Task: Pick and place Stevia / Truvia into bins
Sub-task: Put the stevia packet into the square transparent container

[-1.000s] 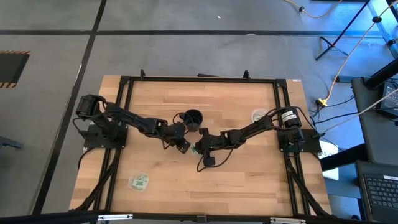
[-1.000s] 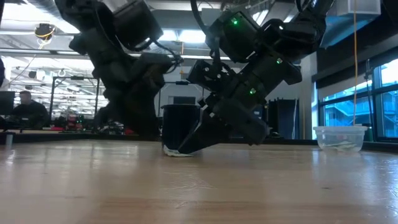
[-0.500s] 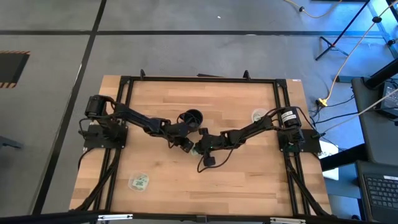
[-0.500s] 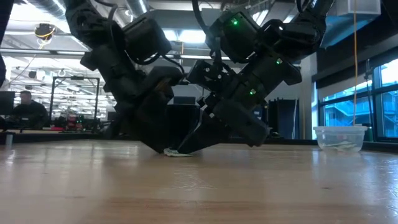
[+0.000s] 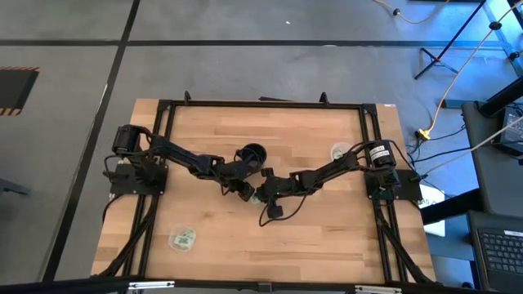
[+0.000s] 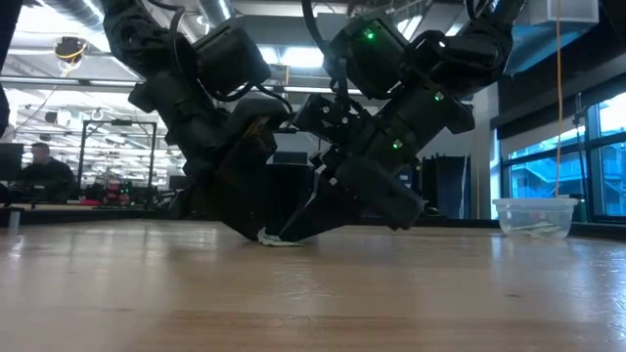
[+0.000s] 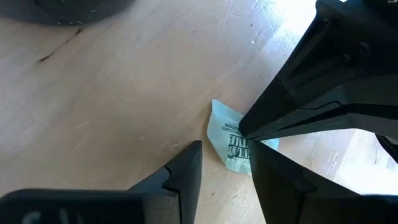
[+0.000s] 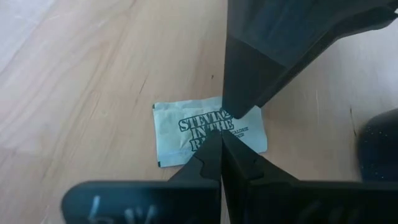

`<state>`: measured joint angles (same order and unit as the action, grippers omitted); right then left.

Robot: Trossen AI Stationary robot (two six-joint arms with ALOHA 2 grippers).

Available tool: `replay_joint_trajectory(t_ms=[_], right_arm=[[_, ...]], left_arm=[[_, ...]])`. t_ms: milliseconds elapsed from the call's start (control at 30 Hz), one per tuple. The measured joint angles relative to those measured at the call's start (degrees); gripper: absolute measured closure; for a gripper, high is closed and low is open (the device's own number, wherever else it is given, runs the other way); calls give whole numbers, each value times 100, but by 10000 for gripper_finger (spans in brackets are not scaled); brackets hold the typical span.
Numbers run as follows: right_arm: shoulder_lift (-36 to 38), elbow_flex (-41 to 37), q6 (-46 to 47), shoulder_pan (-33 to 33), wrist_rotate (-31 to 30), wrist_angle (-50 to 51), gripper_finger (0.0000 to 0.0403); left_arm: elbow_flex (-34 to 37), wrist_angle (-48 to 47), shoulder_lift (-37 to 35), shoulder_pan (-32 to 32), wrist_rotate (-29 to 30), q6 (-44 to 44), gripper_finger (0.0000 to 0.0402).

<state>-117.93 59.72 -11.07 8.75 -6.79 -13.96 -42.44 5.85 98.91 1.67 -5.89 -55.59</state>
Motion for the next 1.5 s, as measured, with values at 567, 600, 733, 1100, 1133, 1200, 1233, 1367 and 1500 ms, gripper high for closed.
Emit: replay_joint_trajectory(t_ms=[567,600,733,1100,1133,1200,1233,1367,1500], right_arm=[[-2,-7,31,7,-13,-52,402],[-2,-7,37,7,-13,-54,402],[-3,-7,45,7,-11,-71,402],[-7,-7,50,7,-7,-81,402],[-7,-7,50,7,-7,-81,402],[-7,-7,50,7,-9,-81,402],[-7,-7,52,7,-7,-81,401],[57,-7,192,7,2,52,391],[412,-31,430,7,-24,589,375]], left_arm=[[2,-2,0,-25,-88,-84,280],[2,-2,0,-28,-31,-83,283],[7,-10,0,-28,34,-75,307],[9,-19,4,-33,42,24,378],[9,-14,4,-33,42,72,382],[9,-7,4,-33,46,180,392],[9,-4,4,-33,44,188,397],[9,-5,-4,-33,-39,323,399],[8,-140,-212,-33,-129,569,399]])
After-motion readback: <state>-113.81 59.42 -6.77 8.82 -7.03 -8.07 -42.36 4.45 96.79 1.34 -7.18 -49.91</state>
